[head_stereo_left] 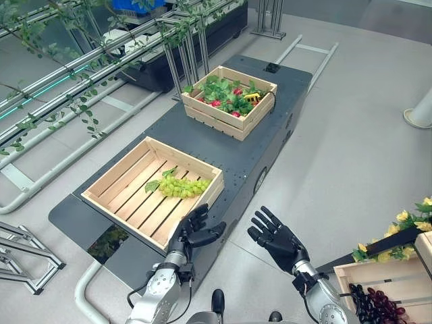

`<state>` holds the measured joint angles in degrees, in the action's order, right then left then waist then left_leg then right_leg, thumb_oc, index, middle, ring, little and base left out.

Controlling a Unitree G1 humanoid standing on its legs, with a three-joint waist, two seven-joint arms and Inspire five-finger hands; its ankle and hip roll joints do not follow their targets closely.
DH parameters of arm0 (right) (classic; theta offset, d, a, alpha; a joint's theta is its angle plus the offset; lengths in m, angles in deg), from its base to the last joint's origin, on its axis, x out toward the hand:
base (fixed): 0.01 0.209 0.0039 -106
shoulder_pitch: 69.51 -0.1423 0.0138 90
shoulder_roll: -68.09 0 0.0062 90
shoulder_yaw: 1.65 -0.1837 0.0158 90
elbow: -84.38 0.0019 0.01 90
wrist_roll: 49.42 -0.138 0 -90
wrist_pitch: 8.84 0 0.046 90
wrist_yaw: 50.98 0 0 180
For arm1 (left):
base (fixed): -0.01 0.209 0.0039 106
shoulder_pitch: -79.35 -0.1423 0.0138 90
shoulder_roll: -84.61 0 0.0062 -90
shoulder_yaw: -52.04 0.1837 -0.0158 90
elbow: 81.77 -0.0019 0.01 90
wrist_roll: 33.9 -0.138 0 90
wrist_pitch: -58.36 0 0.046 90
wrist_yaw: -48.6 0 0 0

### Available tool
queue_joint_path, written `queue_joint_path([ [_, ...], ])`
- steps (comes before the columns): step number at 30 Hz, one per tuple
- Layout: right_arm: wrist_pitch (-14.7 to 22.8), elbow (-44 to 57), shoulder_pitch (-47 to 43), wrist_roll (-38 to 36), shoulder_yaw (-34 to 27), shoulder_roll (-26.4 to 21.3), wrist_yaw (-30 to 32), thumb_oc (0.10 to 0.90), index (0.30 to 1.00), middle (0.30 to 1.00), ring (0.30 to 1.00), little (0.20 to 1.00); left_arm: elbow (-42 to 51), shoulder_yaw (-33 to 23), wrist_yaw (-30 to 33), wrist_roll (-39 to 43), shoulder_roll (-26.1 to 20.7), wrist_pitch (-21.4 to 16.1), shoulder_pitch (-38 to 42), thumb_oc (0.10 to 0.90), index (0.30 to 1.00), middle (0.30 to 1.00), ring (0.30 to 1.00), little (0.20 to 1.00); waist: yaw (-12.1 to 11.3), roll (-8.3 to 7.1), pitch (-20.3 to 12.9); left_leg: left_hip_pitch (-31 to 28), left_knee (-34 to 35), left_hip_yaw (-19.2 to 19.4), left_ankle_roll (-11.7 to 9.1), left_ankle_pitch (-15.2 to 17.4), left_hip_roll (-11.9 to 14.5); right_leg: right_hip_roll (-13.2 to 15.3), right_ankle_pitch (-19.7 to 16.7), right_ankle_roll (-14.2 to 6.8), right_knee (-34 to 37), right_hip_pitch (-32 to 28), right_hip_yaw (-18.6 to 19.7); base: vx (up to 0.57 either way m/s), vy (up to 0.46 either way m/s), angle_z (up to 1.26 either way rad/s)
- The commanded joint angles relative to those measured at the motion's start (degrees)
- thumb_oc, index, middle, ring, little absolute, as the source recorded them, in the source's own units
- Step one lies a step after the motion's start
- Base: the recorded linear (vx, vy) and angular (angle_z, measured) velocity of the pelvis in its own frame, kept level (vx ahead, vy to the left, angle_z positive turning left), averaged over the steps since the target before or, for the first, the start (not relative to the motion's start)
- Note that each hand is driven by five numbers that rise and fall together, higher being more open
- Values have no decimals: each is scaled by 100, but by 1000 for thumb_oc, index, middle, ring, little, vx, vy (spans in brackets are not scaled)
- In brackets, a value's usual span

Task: Pick up the fruits from the basket on one side to the basket on the other side

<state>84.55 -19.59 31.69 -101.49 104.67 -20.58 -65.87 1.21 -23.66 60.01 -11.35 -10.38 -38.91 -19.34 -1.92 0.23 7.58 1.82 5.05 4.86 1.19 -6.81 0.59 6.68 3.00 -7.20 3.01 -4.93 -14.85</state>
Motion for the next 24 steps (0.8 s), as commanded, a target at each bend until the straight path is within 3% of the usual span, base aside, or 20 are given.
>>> queue_joint_path([
  [1, 384, 325, -2, -51, -280, 186, -120, 800, 900, 900, 900, 900, 780, -655, 264, -747, -256, -1171, 338, 800, 900, 900, 900, 900, -21, -190, -339, -168, -5, -280, -203, 58, 176, 181, -1107, 115, 199, 363, 85, 43, 107, -1],
  [6, 263, 296, 139, 127, -396, 114, -210, 800, 900, 900, 900, 900, 918, -1070, 791, -1615, -437, -1389, 367, 800, 900, 900, 900, 900, 53, -171, -345, -240, -5, -22, -206, 113, 213, 254, -1109, 70, 199, 381, 102, 48, 136, -2],
  [9, 304, 323, 193, 55, -442, 72, -229, 800, 900, 900, 900, 900, 803, -1126, 1138, -2376, -542, -1429, 560, 800, 900, 900, 900, 900, 182, -171, -309, -329, -8, 492, -198, 140, 185, 361, -1129, -10, 199, 355, -38, 66, 204, 1],
  [15, 365, 139, -120, -200, -212, 133, -188, 800, 900, 900, 900, 900, 420, -936, 1813, -3370, -716, -1071, 1196, 800, 900, 900, 900, 900, 262, -113, -244, -313, -5, 452, -31, 233, 104, 460, -1009, -90, -355, 582, 103, 3, 213, 6],
  [17, 265, 119, -241, -182, -99, 129, -247, 800, 900, 900, 900, 900, 43, -823, 2077, -3579, -865, -964, 1528, 800, 900, 900, 900, 900, 308, -63, -151, -342, -5, 355, 84, 233, 13, 522, -1125, -82, -1274, 889, 345, -25, 237, 0],
  [20, 224, 35, -274, -75, 11, 128, -349, 800, 900, 900, 900, 900, -314, -727, 2166, -3660, -1020, -936, 1754, 800, 900, 900, 900, 900, 395, -3, -63, -426, -5, 257, 141, 238, -27, 434, -1250, -61, -1993, 1224, 699, 3, 92, 1],
  [23, 249, -52, -220, -116, 29, 117, -390, 800, 900, 900, 900, 900, -451, -661, 2084, -3590, -1114, -885, 1882, 800, 900, 900, 900, 900, 497, -18, -58, -449, -5, 47, 150, 208, -94, 226, -1307, -31, -1709, 1238, 1009, 68, -69, 9],
  [24, 275, -76, -169, -81, 25, 91, -497, 800, 900, 900, 900, 900, -530, -613, 2063, -3582, -1113, -917, 1939, 800, 900, 900, 900, 900, 545, -38, -86, -419, -5, -63, 136, 191, -139, 125, -1285, -1, -1315, 1223, 1187, 74, -131, 57],
])
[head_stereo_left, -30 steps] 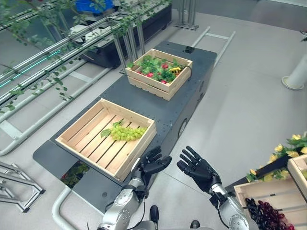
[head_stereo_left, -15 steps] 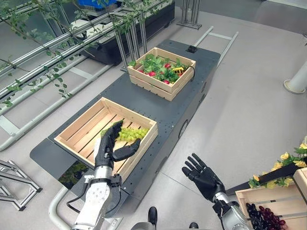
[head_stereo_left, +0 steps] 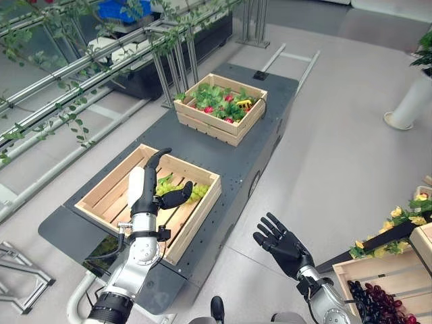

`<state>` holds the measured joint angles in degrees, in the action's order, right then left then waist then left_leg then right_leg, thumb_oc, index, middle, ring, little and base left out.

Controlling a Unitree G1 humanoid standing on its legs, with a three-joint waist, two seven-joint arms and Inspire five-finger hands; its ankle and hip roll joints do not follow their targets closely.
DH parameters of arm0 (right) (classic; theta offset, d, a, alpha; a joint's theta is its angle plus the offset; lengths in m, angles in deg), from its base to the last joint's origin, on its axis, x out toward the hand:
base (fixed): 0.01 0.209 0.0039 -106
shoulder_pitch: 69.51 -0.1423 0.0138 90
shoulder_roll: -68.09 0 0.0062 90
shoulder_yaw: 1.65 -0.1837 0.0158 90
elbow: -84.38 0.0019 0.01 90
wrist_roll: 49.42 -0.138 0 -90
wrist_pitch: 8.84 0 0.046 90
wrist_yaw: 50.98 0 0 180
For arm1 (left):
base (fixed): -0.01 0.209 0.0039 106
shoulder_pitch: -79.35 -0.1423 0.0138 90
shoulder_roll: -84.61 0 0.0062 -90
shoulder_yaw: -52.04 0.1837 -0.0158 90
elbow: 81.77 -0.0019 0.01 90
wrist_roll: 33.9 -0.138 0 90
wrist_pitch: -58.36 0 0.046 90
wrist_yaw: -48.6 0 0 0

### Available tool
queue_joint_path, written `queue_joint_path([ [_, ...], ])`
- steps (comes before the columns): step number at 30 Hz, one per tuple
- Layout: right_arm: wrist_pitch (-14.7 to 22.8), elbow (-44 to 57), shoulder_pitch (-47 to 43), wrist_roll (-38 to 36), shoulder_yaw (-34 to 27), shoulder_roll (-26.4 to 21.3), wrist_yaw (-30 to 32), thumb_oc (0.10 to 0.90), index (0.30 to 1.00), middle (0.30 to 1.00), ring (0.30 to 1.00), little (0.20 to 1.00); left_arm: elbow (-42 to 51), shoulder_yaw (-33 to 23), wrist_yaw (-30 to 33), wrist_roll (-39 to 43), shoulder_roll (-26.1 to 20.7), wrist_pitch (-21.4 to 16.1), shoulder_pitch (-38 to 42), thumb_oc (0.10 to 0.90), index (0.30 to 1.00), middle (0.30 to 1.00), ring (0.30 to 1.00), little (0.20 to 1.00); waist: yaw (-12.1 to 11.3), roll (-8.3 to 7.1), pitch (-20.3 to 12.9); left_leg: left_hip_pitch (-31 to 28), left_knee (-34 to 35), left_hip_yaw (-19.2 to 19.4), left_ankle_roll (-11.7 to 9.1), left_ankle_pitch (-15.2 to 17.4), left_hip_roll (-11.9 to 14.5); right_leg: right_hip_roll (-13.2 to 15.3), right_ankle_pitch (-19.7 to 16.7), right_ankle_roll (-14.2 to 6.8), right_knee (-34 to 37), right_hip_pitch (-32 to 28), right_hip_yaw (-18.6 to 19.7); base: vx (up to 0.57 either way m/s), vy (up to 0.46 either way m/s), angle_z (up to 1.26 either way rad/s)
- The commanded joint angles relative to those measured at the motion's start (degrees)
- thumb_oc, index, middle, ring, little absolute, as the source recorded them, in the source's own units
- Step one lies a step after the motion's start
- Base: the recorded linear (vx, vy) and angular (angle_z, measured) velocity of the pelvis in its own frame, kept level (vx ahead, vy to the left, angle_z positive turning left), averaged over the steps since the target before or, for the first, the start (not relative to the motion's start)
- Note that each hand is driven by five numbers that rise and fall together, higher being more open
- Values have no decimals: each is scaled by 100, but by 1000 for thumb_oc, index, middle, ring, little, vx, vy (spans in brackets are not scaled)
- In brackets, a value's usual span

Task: Pick up the fruits from the basket on one side to the basket on the other side

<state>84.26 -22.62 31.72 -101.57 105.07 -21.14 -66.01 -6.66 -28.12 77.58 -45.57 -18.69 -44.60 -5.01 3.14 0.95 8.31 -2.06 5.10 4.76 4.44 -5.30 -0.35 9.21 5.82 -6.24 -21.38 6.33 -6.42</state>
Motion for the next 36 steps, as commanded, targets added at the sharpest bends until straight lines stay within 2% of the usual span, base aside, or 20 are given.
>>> queue_joint_path([
  [1, 362, 183, -122, -26, -20, 116, -557, 800, 900, 900, 900, 900, 94, -99, 340, -190, -230, -439, 605, 800, 900, 900, 900, 900, 137, -128, -193, -8, -10, -202, -200, 90, -99, -191, -1619, -88, 1752, 60, 525, 91, -196, 91],
  [3, 336, 144, -122, -20, -15, 69, -588, 800, 900, 900, 900, 900, -67, -24, 461, -212, -194, -433, 684, 800, 900, 900, 900, 900, 274, -170, -219, -34, -10, -298, -192, 234, -159, -215, -1999, -162, 2516, 154, 938, 101, -243, 92],
  [5, 290, 201, -139, 34, -22, 2, -687, 800, 900, 900, 900, 900, -235, -6, 565, -217, -195, -525, 681, 800, 900, 900, 900, 900, 400, -197, -170, -160, -10, -329, -161, 351, -122, -353, -2109, -160, 2549, 316, 1363, 137, -310, 75],
  [6, 282, 216, -143, 74, -25, -28, -753, 800, 900, 900, 900, 900, -255, -20, 629, -217, -211, -478, 665, 800, 900, 900, 900, 900, 434, -213, -133, -217, -39, -329, -170, 374, -58, -434, -2029, -140, 2420, 329, 1453, 148, -362, 90],
  [7, 257, 225, -141, 49, -48, -65, -810, 800, 900, 900, 900, 900, -317, -14, 644, -188, -201, -449, 657, 800, 900, 900, 900, 900, 445, -238, -121, -239, -85, -376, -204, 366, 19, -492, -1902, -110, 2358, 237, 1446, 122, -317, 111],
  [10, 191, 262, -147, -10, -52, -209, -991, 800, 900, 900, 900, 900, -500, 31, 911, -349, -206, -468, 721, 800, 900, 900, 900, 900, 465, -283, -166, -215, -189, -403, -320, 282, 222, -514, -1851, -24, 2499, 22, 1287, 143, -274, 81],
  [12, 215, 332, -103, 81, -50, -331, -864, 800, 900, 900, 900, 900, -723, 97, 930, -467, -251, -466, 851, 800, 900, 900, 900, 900, 536, -295, -226, -237, -184, -95, -432, 198, 474, -484, -1769, 33, 2588, -132, 1033, 168, -168, 31],
  [13, 232, 406, -31, 20, -116, -393, -864, 800, 900, 900, 900, 900, -799, 171, 891, -539, -316, -437, 940, 800, 900, 900, 900, 900, 600, -285, -246, -203, -149, 216, -487, 118, 574, -454, -1703, 45, 2633, -232, 832, 128, -101, 44],
  [14, 228, 415, -21, 19, -126, -399, -871, 800, 900, 900, 900, 900, -804, 180, 896, -549, -322, -428, 950, 800, 900, 900, 900, 900, 611, -283, -248, -199, -143, 247, -494, 107, 583, -450, -1693, 47, 2637, -244, 805, 69, -38, 61],
  [15, 337, 453, 97, 10, -206, -457, -897, 800, 900, 900, 900, 900, -895, 270, 930, -579, -355, -454, 1055, 800, 900, 900, 900, 900, 700, -249, -247, -137, -105, 573, -570, 32, 658, -412, -1623, 41, 2638, -263, 618, 21, 11, 59],
  [19, 426, 339, 71, 81, -191, -561, -969, 800, 900, 900, 900, 900, -1087, 472, 1294, -754, -536, -112, 1254, 800, 900, 900, 900, 900, 766, -134, -162, -12, -10, 446, -657, 2, 681, -360, -1567, 14, 2638, -188, 582, 32, 56, 45],
  [26, 292, 413, -80, 34, 60, -707, -1001, 800, 900, 900, 900, 900, -1342, 643, 1937, -1354, -1000, 397, 1573, 800, 900, 900, 900, 900, 823, -86, 2, 201, -10, 405, -639, 69, 587, -347, -1557, -15, 2620, 83, 697, 19, 56, 1],
  [32, 372, 315, -522, 37, 301, -889, -1058, 800, 900, 900, 900, 900, -1902, 908, 2285, -1387, -1234, 690, 2397, 800, 900, 900, 900, 900, 940, -31, 427, 546, -10, 446, -658, 5, 559, -404, -1528, 6, 2400, 545, 837, -69, 66, -7],
  [36, 454, 427, -807, 210, 520, -1024, -995, 800, 900, 900, 900, 900, -2203, 1209, 2447, -1430, -1356, 937, 2964, 800, 900, 900, 900, 900, 986, -70, 812, 799, -66, 504, -673, -96, 573, -469, -1470, 49, 2105, 866, 920, -104, 24, -14],
])
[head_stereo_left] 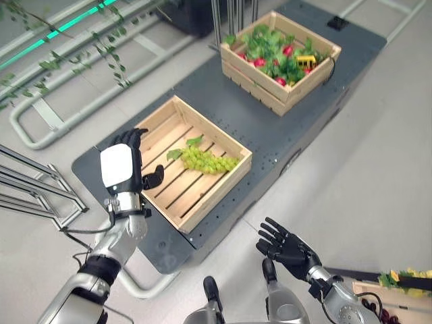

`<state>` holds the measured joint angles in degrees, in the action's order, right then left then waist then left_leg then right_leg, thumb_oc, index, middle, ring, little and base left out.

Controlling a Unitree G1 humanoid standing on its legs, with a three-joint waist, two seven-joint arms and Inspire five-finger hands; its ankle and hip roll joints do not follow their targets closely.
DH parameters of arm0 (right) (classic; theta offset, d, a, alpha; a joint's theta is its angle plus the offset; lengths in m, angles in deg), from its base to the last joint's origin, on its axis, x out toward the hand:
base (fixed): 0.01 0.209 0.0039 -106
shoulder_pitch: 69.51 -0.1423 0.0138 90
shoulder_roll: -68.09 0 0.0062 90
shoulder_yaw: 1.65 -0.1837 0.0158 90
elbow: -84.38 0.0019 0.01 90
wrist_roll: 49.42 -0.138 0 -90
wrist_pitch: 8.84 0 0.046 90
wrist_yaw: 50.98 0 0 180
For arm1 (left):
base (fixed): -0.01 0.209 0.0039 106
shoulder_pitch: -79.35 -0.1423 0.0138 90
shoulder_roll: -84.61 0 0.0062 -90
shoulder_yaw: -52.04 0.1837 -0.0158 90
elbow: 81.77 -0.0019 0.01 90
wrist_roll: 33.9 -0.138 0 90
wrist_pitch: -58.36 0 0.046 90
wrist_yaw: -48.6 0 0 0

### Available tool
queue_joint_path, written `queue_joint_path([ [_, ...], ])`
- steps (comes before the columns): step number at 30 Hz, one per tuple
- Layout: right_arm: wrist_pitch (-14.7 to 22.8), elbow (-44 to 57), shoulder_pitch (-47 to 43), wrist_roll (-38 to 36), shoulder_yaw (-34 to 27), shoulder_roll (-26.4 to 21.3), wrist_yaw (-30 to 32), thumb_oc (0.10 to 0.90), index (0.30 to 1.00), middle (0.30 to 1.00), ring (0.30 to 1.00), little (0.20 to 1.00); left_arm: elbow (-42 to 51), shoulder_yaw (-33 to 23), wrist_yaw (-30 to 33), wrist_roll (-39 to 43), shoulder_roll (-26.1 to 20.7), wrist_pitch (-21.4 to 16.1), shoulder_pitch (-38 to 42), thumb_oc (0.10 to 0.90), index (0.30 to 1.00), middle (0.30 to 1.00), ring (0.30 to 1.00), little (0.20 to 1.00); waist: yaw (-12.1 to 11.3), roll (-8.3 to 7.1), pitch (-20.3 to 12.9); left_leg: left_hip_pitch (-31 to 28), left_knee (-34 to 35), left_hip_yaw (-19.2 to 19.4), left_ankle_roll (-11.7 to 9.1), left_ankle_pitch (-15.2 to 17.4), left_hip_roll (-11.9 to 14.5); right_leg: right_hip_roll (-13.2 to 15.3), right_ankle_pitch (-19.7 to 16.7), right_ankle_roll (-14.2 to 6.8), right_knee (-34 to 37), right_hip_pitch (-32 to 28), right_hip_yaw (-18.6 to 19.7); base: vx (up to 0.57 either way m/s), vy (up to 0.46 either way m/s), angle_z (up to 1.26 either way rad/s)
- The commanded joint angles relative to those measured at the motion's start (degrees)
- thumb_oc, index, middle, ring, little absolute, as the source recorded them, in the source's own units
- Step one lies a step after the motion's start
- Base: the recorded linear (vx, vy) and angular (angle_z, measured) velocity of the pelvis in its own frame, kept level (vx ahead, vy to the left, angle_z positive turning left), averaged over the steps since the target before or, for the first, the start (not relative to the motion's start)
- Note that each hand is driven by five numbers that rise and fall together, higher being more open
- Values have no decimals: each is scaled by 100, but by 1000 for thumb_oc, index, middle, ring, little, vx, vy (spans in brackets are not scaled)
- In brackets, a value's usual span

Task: Pick up the fruits from the basket on one side to the basket on the other side

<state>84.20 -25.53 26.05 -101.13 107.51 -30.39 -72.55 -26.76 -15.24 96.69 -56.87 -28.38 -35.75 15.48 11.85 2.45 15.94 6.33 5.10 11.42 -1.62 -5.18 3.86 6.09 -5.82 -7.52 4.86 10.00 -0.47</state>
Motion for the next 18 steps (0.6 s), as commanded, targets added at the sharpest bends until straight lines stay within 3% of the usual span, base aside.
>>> queue_joint_path([
  [1, 520, 705, -350, 128, 358, -148, -337, 800, 900, 900, 900, 900, -268, 80, 536, -265, -440, 141, 1144, 800, 900, 900, 900, 900, 123, -246, 189, 125, -218, -170, -76, -104, 163, -177, -270, 202, -684, 636, 327, -78, 0, -5],
  [14, 915, 881, -832, 186, 748, -430, -307, 800, 900, 900, 900, 900, -851, 696, 830, -12, -544, 353, 2563, 800, 900, 900, 900, 900, 228, -344, 1061, 1310, -1339, -232, -142, -2, 179, -257, -42, 368, -1576, 1545, 308, -61, -7, -3],
  [18, 950, 907, -889, 179, 773, -499, -270, 800, 900, 900, 900, 900, -1105, 939, 580, 125, -584, 665, 3029, 800, 900, 900, 900, 900, 277, -375, 1242, 1608, -1655, -257, -154, 26, 197, -279, 40, 421, -1820, 1752, 261, -44, -16, -1],
])
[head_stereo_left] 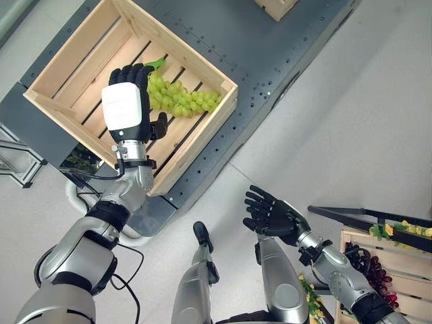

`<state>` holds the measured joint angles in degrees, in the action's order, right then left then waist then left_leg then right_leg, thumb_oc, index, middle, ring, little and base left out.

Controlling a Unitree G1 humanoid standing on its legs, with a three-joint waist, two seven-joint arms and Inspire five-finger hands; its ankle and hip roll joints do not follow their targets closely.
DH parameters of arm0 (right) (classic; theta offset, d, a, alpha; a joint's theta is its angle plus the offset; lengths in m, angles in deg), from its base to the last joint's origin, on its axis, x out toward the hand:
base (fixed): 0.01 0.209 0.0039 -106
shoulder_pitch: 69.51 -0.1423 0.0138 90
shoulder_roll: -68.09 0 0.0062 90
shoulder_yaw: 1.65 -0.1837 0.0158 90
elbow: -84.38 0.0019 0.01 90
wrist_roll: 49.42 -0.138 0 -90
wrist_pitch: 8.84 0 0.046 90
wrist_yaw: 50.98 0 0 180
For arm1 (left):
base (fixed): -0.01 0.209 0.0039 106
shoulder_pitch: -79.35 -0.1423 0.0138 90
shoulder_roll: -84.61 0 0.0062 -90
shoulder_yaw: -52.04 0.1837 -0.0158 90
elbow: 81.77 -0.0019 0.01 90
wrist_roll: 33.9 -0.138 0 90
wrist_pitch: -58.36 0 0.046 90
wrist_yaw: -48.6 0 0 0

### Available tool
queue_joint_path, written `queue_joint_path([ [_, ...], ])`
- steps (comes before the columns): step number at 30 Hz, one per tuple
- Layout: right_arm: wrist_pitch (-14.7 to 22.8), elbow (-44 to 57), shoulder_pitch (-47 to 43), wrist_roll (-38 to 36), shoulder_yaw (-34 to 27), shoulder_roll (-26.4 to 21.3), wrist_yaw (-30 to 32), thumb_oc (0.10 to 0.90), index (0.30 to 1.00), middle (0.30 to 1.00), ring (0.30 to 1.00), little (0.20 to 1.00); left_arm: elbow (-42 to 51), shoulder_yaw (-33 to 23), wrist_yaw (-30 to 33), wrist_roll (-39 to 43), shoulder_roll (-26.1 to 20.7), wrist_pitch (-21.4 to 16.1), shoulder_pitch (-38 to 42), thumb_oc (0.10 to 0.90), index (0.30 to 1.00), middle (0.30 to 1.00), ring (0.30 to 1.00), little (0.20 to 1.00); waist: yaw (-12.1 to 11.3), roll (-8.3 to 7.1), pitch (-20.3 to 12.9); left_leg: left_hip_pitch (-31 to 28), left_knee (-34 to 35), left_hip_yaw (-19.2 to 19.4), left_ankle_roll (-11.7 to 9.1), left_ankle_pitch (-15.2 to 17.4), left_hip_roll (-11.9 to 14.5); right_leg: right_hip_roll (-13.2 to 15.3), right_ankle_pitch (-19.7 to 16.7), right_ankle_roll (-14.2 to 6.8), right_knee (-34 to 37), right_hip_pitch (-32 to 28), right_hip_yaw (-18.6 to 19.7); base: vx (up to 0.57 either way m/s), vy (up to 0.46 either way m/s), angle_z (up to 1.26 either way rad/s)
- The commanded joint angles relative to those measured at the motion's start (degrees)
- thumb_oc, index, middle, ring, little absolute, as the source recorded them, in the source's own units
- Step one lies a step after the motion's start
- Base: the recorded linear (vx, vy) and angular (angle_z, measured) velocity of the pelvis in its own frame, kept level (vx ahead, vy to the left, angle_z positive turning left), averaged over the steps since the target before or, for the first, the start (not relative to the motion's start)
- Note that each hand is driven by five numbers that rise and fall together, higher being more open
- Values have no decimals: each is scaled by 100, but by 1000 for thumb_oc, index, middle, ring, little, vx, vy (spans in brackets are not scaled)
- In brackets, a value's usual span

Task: Pick up the fruits from the basket on one side to the basket on the other side

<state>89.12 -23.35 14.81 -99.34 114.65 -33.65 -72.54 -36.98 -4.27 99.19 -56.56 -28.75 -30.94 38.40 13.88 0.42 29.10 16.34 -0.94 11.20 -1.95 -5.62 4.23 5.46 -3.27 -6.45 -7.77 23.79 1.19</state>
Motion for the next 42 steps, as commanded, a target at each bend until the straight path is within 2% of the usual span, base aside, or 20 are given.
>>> queue_joint_path([
  [1, 472, 710, 243, 13, 50, -181, -236, 800, 900, 900, 900, 900, -140, -82, 300, 173, -593, 238, 848, 800, 900, 900, 900, 900, 91, -185, -23, 704, -1189, -258, -129, 91, 159, -214, -200, 325, -602, 408, 105, -25, -17, 10],
  [10, 639, 710, 285, 20, 18, -227, -269, 800, 900, 900, 900, 900, -193, -26, 323, 41, -684, 525, 1093, 800, 900, 900, 900, 900, 130, -146, 70, 878, -1255, -192, -123, 94, 146, -199, -192, 354, -565, 498, 135, 5, 9, -2],
  [16, 630, 844, 271, -7, 40, -225, -110, 800, 900, 900, 900, 900, -238, 238, -110, -66, -710, 601, 1441, 800, 900, 900, 900, 900, 165, -148, 70, 1039, -1358, -158, -134, 102, 166, -210, -170, 385, -585, 591, 114, 0, 0, 0],
  [23, 621, 853, 216, -19, 8, -200, 3, 800, 900, 900, 900, 900, -328, 610, -971, 11, -720, 622, 1753, 800, 900, 900, 900, 900, 205, -157, 70, 1140, -1419, -80, -133, 110, 203, -208, -204, 389, -525, 638, 116, 4, -3, 0],
  [36, 670, 812, 137, -107, 41, -158, 137, 800, 900, 900, 900, 900, -636, 917, -1362, 51, -615, 1318, 2174, 800, 900, 900, 900, 900, 268, -187, 70, 1339, -1543, -50, -152, 38, 247, -228, -235, 419, -509, 769, 146, 11, -4, 0],
  [42, 732, 809, 43, -122, 111, -57, 229, 800, 900, 900, 900, 900, -835, 1034, -1280, 127, -544, 1608, 2403, 800, 900, 900, 900, 900, 295, -253, 70, 1429, -1480, 22, -140, 63, 251, -262, -286, 426, -464, 871, 144, -7, -21, -2],
])
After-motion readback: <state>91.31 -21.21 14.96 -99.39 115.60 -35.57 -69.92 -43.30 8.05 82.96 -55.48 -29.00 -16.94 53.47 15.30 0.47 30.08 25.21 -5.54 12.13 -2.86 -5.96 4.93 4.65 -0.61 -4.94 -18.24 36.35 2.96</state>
